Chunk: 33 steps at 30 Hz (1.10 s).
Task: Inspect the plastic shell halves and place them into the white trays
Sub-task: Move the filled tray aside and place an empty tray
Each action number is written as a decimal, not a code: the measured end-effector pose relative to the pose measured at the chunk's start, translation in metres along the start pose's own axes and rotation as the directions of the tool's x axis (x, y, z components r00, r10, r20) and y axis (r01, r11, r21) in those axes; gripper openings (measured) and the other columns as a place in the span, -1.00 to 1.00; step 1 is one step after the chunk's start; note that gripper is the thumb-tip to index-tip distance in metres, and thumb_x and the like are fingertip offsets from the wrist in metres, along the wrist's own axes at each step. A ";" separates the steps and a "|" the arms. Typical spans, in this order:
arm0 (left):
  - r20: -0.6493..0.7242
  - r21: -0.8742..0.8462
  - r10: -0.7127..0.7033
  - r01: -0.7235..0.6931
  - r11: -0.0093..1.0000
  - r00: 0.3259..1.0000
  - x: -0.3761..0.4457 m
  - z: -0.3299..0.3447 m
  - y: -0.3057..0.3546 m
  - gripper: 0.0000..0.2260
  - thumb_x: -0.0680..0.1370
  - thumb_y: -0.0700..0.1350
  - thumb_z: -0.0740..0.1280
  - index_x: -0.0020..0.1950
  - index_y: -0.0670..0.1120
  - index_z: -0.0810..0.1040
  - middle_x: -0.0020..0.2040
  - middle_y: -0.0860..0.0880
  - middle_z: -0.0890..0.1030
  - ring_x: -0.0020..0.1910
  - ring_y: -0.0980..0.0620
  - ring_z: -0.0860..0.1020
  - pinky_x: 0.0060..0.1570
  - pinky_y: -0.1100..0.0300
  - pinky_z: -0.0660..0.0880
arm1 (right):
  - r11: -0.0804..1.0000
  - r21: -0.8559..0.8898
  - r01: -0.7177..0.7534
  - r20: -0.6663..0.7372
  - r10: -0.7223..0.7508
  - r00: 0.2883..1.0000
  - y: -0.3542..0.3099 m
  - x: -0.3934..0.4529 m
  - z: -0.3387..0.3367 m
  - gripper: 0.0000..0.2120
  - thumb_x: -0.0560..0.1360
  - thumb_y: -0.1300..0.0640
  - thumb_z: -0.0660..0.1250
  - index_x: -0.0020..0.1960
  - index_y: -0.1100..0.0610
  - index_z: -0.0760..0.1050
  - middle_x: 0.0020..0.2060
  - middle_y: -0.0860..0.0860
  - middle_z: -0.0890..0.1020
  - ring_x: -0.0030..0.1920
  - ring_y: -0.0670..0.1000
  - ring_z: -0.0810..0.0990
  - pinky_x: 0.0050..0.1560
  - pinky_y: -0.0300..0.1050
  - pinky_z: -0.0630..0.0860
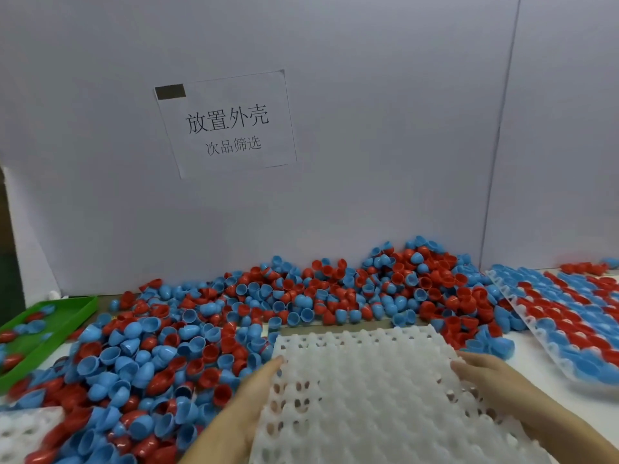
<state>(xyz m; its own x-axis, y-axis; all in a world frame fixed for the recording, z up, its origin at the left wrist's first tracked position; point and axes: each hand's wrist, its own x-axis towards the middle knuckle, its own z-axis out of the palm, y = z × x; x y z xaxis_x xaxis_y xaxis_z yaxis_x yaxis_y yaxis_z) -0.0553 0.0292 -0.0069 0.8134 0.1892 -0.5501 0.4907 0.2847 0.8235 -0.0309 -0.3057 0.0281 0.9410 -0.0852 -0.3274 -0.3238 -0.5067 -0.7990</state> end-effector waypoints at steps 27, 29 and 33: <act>0.397 0.916 0.352 -0.390 -0.093 0.848 0.008 0.049 -0.042 -0.30 0.48 0.53 0.01 0.55 0.44 -0.17 0.63 0.16 -0.29 0.60 -0.08 -0.34 0.52 -0.25 -0.30 | 0.860 -0.501 0.092 -0.230 -0.235 0.944 -0.018 0.047 0.062 -0.61 0.61 0.24 0.19 0.42 0.23 0.34 0.34 0.17 0.40 0.19 0.07 0.50 0.24 -0.05 0.50; 0.381 0.924 0.364 -0.367 -0.111 0.850 0.012 0.051 -0.045 -0.31 0.49 0.52 -0.01 0.56 0.42 -0.18 0.64 0.15 -0.27 0.62 -0.10 -0.29 0.52 -0.25 -0.29 | 0.776 -0.570 0.271 -0.118 -0.403 0.907 -0.017 0.033 0.080 -0.49 0.65 0.06 0.16 0.56 0.05 0.16 0.55 0.09 0.18 0.49 0.12 0.29 0.47 0.10 0.29; 0.382 0.923 0.372 -0.372 -0.101 0.846 0.017 0.055 -0.044 -0.32 0.49 0.51 -0.03 0.56 0.42 -0.16 0.65 0.14 -0.22 0.63 -0.10 -0.21 0.52 -0.24 -0.26 | 0.572 -0.659 0.488 0.227 -0.467 0.855 -0.012 0.025 0.110 -0.48 0.65 -0.24 -0.08 0.59 -0.24 -0.05 0.61 -0.10 -0.08 0.61 0.05 -0.15 0.53 0.21 -0.11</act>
<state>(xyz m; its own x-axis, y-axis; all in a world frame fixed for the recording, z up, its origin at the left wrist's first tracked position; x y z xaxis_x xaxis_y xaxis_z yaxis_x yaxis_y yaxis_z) -0.0459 -0.0322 -0.0449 0.9900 -0.0927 -0.1065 -0.0637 -0.9664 0.2492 -0.0147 -0.2075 -0.0263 0.9332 0.3587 -0.0210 0.3384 -0.8970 -0.2844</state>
